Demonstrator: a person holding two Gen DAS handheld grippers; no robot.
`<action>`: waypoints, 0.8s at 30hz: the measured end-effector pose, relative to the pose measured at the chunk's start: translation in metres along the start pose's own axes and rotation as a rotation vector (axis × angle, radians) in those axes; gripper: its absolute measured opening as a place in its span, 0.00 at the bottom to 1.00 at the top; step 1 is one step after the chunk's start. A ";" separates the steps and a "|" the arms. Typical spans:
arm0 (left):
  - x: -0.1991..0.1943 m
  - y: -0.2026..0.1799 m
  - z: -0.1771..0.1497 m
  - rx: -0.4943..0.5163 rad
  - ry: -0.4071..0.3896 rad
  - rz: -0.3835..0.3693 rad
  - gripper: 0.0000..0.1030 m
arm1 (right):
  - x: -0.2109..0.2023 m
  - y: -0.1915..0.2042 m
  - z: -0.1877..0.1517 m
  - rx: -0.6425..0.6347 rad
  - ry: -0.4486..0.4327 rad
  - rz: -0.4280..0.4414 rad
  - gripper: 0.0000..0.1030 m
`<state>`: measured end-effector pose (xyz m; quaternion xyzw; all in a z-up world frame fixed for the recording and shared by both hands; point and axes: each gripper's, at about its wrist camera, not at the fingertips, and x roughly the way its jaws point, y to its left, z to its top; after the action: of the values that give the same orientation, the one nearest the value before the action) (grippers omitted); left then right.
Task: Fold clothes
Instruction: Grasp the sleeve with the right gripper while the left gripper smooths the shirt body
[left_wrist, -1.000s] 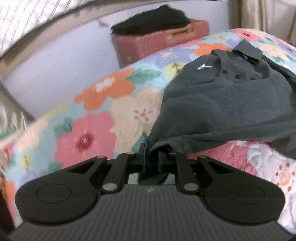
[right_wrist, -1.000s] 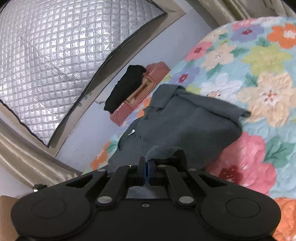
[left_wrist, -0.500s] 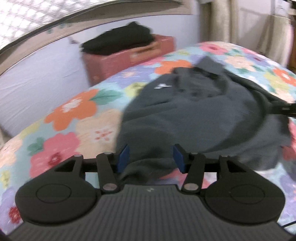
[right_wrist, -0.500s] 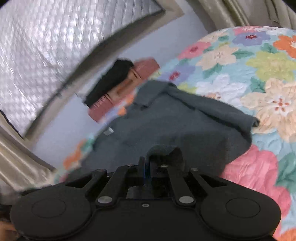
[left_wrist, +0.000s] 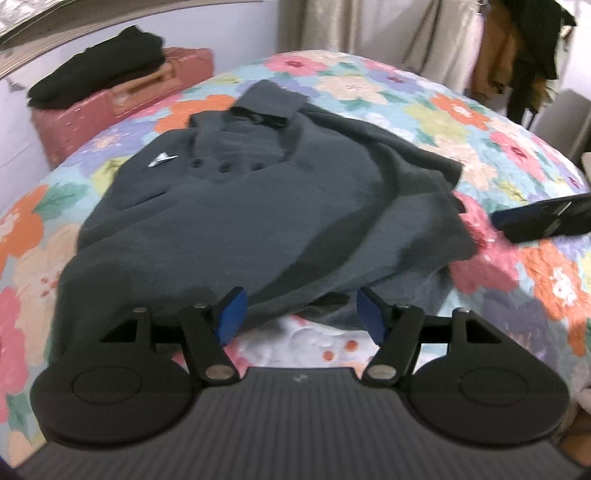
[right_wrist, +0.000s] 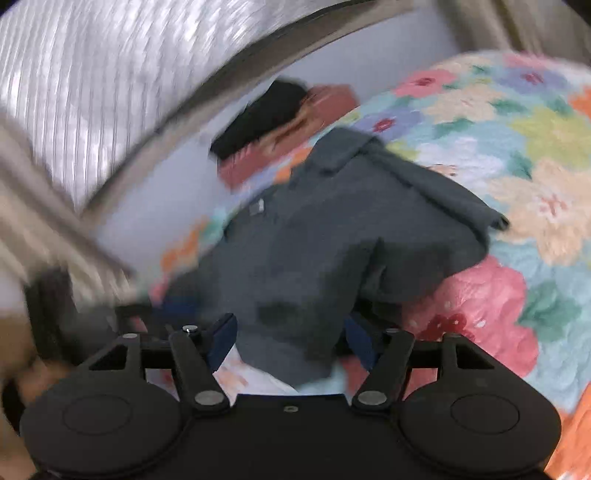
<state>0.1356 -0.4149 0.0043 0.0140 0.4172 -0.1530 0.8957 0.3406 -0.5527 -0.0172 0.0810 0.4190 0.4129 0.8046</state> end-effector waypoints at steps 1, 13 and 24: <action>0.000 0.000 -0.001 -0.008 -0.004 -0.020 0.62 | 0.011 0.004 -0.002 -0.036 0.025 -0.027 0.68; -0.023 -0.028 -0.012 0.183 -0.085 -0.167 0.61 | 0.042 0.005 0.009 0.034 0.078 0.176 0.14; -0.042 -0.090 -0.005 0.371 -0.189 -0.201 0.68 | 0.003 0.025 0.006 -0.021 0.116 0.333 0.15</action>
<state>0.0805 -0.4890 0.0418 0.1224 0.2954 -0.3160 0.8932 0.3311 -0.5330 -0.0039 0.1166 0.4413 0.5488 0.7004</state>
